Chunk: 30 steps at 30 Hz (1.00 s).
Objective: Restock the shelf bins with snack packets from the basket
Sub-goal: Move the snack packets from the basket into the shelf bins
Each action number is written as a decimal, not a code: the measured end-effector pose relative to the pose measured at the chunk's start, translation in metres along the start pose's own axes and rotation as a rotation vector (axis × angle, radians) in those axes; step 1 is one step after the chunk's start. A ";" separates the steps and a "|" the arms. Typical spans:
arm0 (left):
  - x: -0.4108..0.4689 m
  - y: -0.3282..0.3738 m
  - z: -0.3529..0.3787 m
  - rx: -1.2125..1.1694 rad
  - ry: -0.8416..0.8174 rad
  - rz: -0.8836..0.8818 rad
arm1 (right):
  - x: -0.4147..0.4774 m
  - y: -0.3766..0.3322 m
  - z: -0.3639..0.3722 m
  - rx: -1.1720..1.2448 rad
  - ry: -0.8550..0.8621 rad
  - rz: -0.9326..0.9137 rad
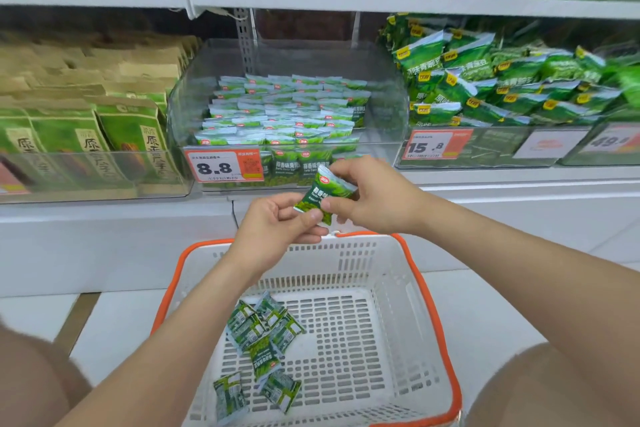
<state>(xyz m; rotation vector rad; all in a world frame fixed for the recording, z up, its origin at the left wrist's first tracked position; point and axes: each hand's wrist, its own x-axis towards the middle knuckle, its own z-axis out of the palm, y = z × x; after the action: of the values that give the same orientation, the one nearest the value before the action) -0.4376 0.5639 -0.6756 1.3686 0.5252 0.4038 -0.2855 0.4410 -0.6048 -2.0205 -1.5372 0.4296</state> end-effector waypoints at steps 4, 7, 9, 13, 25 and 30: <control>0.001 0.025 0.014 0.314 0.300 0.397 | 0.011 -0.013 -0.019 -0.216 0.297 -0.093; 0.005 0.043 0.018 0.624 0.491 0.689 | 0.028 -0.011 -0.037 -0.246 0.603 -0.023; 0.014 0.055 0.019 0.794 0.542 0.816 | 0.041 -0.002 -0.049 -0.324 0.692 0.002; 0.043 0.070 0.013 1.121 0.449 0.902 | 0.071 0.010 -0.067 -0.666 0.586 0.010; 0.079 0.090 -0.007 1.623 0.271 0.478 | 0.153 0.019 -0.072 -1.177 0.166 0.304; 0.083 0.087 -0.009 1.661 0.269 0.462 | 0.167 0.032 -0.071 -1.017 0.131 0.327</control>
<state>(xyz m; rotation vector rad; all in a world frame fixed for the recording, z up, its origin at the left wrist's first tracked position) -0.3716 0.6321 -0.6006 3.0985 0.8005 0.5338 -0.1723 0.5769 -0.5543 -2.9909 -1.4751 -0.4870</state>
